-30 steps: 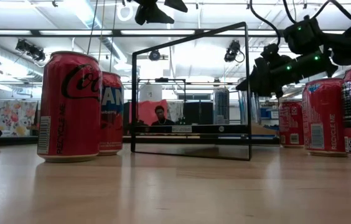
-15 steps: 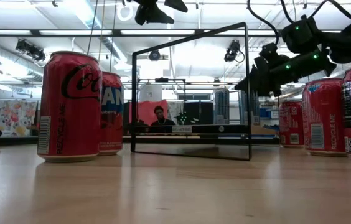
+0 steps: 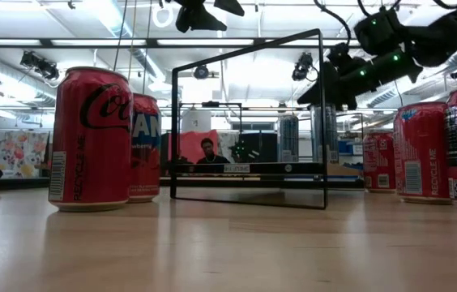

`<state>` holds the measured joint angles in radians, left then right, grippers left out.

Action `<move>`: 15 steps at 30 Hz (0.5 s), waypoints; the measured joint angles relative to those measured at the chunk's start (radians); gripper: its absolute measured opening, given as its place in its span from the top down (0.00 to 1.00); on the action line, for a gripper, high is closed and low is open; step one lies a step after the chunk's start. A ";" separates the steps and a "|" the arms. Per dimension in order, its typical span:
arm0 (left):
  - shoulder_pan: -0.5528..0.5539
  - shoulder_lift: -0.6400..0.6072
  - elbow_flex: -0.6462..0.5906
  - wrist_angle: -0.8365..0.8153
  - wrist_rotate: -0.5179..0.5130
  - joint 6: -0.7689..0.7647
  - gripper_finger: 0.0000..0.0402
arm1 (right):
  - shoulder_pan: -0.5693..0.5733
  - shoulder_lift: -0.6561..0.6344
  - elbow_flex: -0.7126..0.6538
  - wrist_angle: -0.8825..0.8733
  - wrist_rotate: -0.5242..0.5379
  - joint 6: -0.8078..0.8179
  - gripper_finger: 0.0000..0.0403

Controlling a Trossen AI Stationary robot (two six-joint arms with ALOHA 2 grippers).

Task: Place canned beverage on shelf
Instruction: Put the blue soda can on the shelf aligned with the other blue soda can

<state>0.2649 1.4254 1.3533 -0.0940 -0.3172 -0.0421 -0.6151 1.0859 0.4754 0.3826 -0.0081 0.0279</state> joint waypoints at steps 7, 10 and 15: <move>0.000 -0.016 -0.002 -0.019 0.000 -0.021 0.13 | 0.004 0.000 0.243 -0.490 -0.009 0.012 0.26; 0.003 -0.034 -0.002 -0.048 0.015 -0.023 0.13 | 0.004 0.000 0.357 -0.706 -0.017 0.044 0.26; 0.011 -0.054 0.000 -0.087 0.046 -0.026 0.13 | 0.005 0.005 0.477 -0.893 -0.042 0.048 0.25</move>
<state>0.2762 1.3712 1.3533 -0.1807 -0.2714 -0.0683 -0.6102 1.0909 0.9522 -0.5101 -0.0497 0.0764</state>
